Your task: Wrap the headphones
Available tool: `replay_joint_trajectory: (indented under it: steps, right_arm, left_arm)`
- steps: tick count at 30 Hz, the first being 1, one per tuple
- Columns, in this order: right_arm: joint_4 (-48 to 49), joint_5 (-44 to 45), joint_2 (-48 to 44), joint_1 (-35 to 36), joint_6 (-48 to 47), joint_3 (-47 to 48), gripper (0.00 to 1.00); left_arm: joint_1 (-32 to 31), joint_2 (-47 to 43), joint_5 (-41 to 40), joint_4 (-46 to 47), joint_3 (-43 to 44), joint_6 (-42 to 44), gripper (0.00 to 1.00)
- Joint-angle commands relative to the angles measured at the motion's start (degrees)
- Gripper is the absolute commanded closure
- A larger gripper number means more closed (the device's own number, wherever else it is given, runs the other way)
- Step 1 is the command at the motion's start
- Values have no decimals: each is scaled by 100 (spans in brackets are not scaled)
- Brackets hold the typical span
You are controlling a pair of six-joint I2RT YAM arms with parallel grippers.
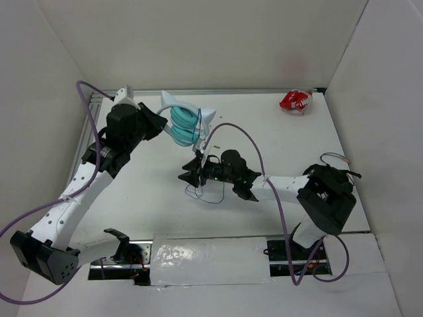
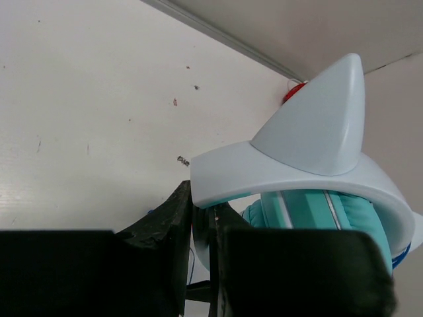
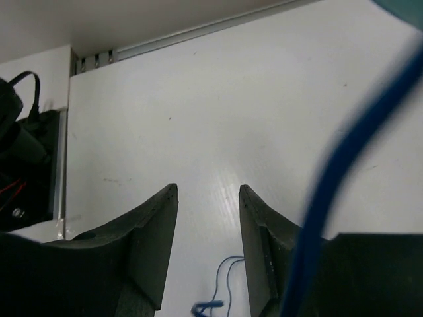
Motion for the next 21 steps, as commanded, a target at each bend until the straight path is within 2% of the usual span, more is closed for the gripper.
replay_joint_trajectory:
  steps: [1, 5, 11, 21]
  right_arm:
    - [1342, 106, 381, -316, 456, -154, 51]
    - [1693, -262, 584, -563, 764, -295, 51]
    - [1984, -772, 768, -730, 1133, -418, 52]
    - [2740, -1809, 1225, -1108, 1836, -497, 53]
  left_arm:
    - [-18, -406, 888, 760, 88, -34, 100]
    - [44, -721, 1292, 997, 36, 28, 100]
    - [105, -889, 1441, 1199, 88, -86, 100]
    - [281, -740, 2232, 1656, 89, -394, 100]
